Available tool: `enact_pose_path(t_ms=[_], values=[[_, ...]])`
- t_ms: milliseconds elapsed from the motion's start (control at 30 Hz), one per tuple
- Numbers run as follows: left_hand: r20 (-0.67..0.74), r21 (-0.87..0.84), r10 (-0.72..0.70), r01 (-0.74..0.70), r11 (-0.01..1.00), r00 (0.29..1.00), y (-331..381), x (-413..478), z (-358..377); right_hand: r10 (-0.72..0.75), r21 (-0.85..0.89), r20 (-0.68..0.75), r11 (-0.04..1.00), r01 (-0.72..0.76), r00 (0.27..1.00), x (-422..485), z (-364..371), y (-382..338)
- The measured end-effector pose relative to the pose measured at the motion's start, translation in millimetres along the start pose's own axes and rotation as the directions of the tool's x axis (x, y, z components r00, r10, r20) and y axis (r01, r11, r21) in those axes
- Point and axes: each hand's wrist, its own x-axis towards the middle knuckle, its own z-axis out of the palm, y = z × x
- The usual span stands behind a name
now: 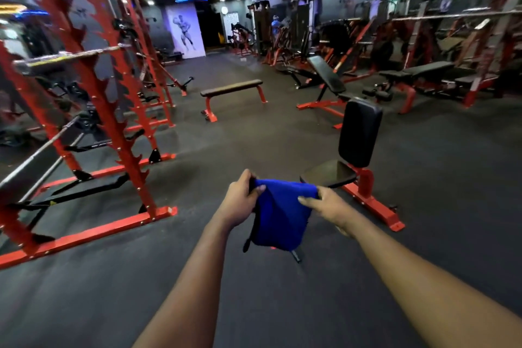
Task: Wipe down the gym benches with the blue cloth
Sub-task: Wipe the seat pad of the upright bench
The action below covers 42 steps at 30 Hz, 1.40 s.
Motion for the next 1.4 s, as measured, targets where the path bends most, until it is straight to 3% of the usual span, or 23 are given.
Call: enact_pose_path(t_ms=[133,367,633,967,1167,1300,1333,1400], values=[[0.06,0.021,0.009,-0.01,1.0,0.998,-25,115,11,-0.004,0.074,-0.091,0.997,0.01,0.996,103,-20,-7],[0.136,0.089,0.049,-0.061,0.994,0.99,-46,281,56,0.007,0.044,-0.181,0.999,0.001,0.983,246,-76,-1],[0.163,0.143,-0.018,-0.005,0.99,0.986,-99,466,180,0.028,-0.056,-0.175,0.998,-0.039,0.984,433,-180,69],[0.227,0.177,-0.265,0.228,0.957,0.937,-203,577,297,0.201,-0.118,-0.288,0.963,-0.243,0.936,577,-248,185],[0.248,0.181,-0.338,0.3,0.937,0.908,-282,619,364,0.23,-0.19,-0.468,0.917,-0.352,0.853,638,-264,269],[0.204,0.183,-0.395,0.361,0.914,0.896,-336,644,409,0.104,-0.356,-0.652,0.832,-0.424,0.751,683,-273,312],[0.183,0.189,-0.399,0.366,0.911,0.899,-352,653,421,0.036,-0.41,-0.664,0.818,-0.404,0.746,697,-272,320],[0.117,0.206,-0.395,0.367,0.907,0.911,-393,670,452,-0.067,-0.523,-0.586,0.792,-0.314,0.807,733,-264,353]])
